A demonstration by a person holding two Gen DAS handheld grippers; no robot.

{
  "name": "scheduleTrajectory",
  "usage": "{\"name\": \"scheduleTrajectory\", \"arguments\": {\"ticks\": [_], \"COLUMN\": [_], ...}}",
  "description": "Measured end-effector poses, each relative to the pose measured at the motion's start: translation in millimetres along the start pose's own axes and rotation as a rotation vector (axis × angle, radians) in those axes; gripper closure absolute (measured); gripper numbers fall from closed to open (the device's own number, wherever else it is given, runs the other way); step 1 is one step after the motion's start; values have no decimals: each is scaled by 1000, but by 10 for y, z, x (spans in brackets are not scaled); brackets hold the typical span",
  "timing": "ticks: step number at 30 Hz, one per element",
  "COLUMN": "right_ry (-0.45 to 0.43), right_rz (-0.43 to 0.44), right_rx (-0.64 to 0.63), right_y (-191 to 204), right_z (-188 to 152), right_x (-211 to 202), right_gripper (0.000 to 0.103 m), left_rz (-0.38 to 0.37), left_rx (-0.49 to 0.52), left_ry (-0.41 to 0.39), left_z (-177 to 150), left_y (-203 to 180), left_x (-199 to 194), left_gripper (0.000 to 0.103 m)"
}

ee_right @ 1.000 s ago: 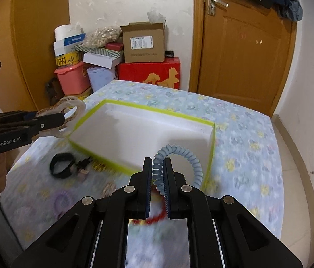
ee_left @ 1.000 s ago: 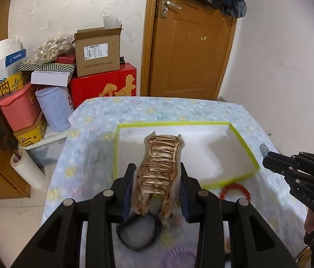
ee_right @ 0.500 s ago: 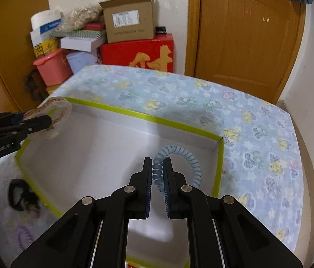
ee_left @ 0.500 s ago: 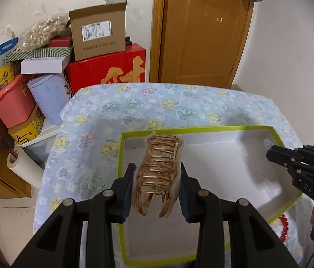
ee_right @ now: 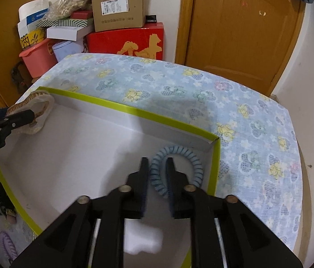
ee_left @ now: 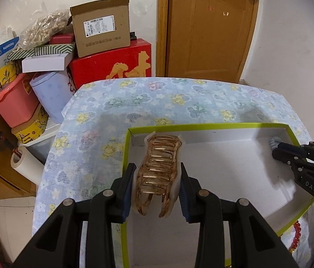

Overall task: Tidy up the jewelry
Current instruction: 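Carry the claw clip and blue hair tie into the yellow tray and open both tools, then withdraw both open tools from the tray back over the jewelry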

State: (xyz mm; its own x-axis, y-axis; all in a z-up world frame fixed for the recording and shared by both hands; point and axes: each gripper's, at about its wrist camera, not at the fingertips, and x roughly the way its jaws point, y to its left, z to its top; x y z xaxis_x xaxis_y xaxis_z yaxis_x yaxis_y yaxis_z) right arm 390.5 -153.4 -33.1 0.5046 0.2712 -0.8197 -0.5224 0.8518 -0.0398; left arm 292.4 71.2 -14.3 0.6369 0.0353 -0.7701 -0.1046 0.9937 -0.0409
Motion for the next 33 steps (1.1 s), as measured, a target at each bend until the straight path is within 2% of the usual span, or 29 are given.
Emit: {"name": "scheduleTrajectory", "arguments": {"ticks": [3,4,8,17,24,33], "right_ry": [-15,-25,-50,-105,-170,-156], "right_rz": [4,7,37,48,25,101], "right_rx": [-7,-7,7,63,85,143], "right_y": [15,23,36,35,161,334], "right_z": [-7,-11,-27,-253,-634,-1200], "right_x": [-75,-111,-219,-637,-1119,-1436], "right_gripper": [59,57,57,57,57,57], "left_rz": [-24,-29,-41,-49,-54,-104], "left_rx": [-5,-4,3,4,11,-2], "left_ry": [6,-1,-29,-68,-93,-102], "left_z": [-5,-10,-26,-193,-516,-1017], "left_y": [19,22,12,20,-35,-170], "left_x": [-27,-49,-160,-532,-922,-1319], "left_gripper": [65,64,54,54,54,54]}}
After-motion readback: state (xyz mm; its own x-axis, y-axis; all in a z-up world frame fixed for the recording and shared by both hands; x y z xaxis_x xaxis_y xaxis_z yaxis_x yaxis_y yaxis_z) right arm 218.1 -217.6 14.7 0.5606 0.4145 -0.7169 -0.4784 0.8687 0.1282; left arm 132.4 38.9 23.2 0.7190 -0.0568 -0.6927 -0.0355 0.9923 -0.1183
